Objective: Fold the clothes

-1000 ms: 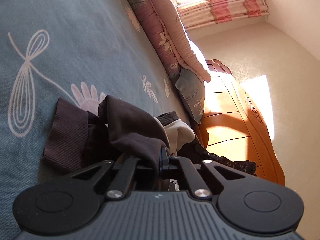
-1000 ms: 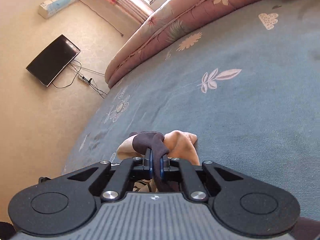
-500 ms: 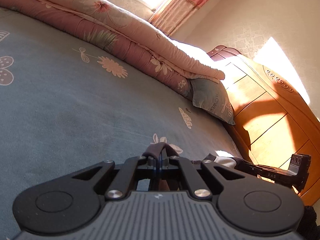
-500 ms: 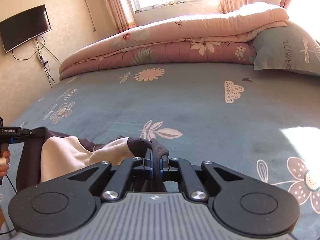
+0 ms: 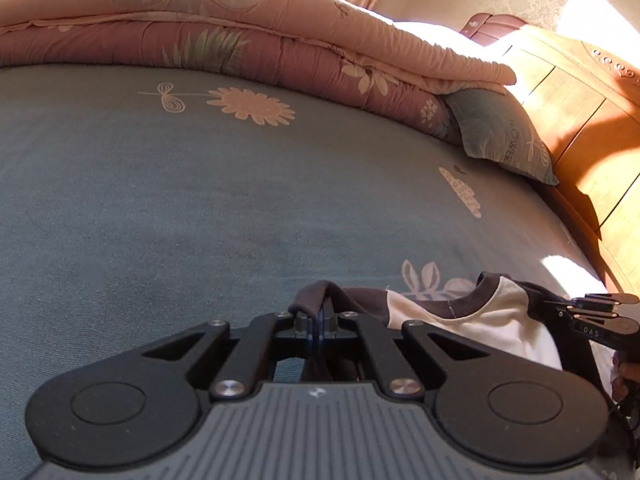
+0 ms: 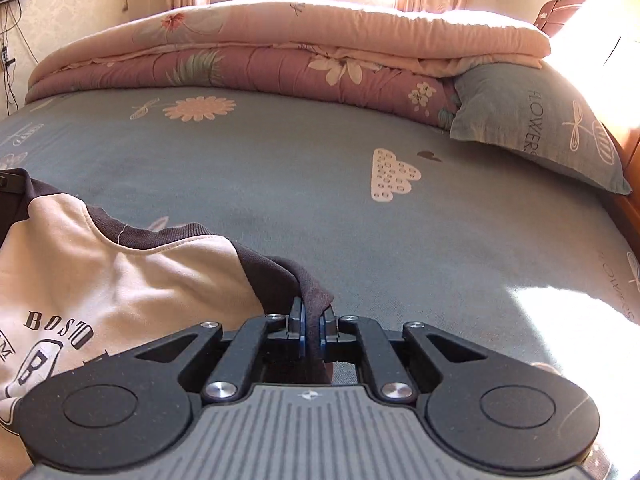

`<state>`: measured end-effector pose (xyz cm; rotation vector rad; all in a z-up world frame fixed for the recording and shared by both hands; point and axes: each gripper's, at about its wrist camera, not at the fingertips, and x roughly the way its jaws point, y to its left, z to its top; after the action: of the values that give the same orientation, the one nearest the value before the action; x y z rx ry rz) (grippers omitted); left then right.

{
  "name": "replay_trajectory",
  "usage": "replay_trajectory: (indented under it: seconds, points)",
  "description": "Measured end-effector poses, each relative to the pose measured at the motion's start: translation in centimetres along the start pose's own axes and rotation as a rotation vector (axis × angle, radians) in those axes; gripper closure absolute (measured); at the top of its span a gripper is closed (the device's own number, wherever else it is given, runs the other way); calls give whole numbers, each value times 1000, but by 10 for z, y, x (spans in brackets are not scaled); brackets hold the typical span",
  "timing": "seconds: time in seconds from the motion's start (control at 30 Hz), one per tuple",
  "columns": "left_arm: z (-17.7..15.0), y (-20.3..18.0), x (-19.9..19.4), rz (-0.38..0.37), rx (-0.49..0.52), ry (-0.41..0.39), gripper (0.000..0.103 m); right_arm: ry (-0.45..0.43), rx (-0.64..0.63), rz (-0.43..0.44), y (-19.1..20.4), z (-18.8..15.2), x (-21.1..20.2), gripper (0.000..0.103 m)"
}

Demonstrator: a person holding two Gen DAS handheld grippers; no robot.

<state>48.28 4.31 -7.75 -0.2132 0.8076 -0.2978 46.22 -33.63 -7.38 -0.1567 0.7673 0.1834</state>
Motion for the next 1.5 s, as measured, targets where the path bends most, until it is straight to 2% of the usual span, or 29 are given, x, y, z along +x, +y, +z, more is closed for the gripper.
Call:
replay_trajectory:
  seconds: [0.03,0.1,0.17,0.2,0.3,0.37,0.4,0.47,0.57,0.63,0.67,0.77,0.9,0.93,0.97,1.03,1.13,1.2,1.3,1.4,1.5]
  points:
    - [-6,2,10,9,-4,39,103,30,3,-4,1,-6,11,93]
    - [-11,7,14,10,-8,35,103,58,13,0,2,-12,21,93]
    - [-5,11,4,-20,-44,-22,103,49,16,-1,2,-15,21,93]
    - [2,12,-8,-29,-57,-83,103,27,17,-11,1,-10,16,93]
    - [17,2,-51,-105,-23,-306,103,-144,13,-47,0,9,-16,93]
    - [20,-4,-64,-134,23,-380,103,-258,-9,-72,4,15,-33,93]
    - [22,-3,-59,-135,14,-340,103,-307,-18,-83,5,18,-41,92]
    - [23,3,-30,-69,-11,-184,103,-206,10,-72,1,17,-19,92]
    - [7,22,22,15,-75,74,103,-24,71,-51,-8,5,22,92]
    - [-2,31,32,-2,-111,85,102,38,85,-38,-10,-8,37,92]
    - [-2,35,31,-13,-136,92,102,16,96,-34,-11,-12,34,92]
    - [1,40,29,-14,-148,103,100,32,138,-18,-21,-10,28,90]
    - [0,36,24,-55,-91,151,98,81,122,11,-25,-7,24,71]
    - [0,35,20,-52,-77,152,97,93,109,32,-25,-7,21,57]
    - [1,37,15,-54,-71,154,94,96,97,53,-25,-5,17,51]
    - [5,43,0,-99,-73,155,89,64,78,106,-28,3,2,45]
    - [19,45,-23,-87,-8,67,82,-19,71,152,-37,23,-17,38]
    - [35,45,-21,-109,-16,20,76,-42,84,162,-40,44,-11,38]
    - [54,30,8,-143,-9,27,76,-30,75,173,-30,71,19,38]
    - [59,6,46,-166,61,54,76,9,67,206,-15,81,53,39]
    - [47,-10,75,-133,114,109,76,42,20,212,1,79,77,39]
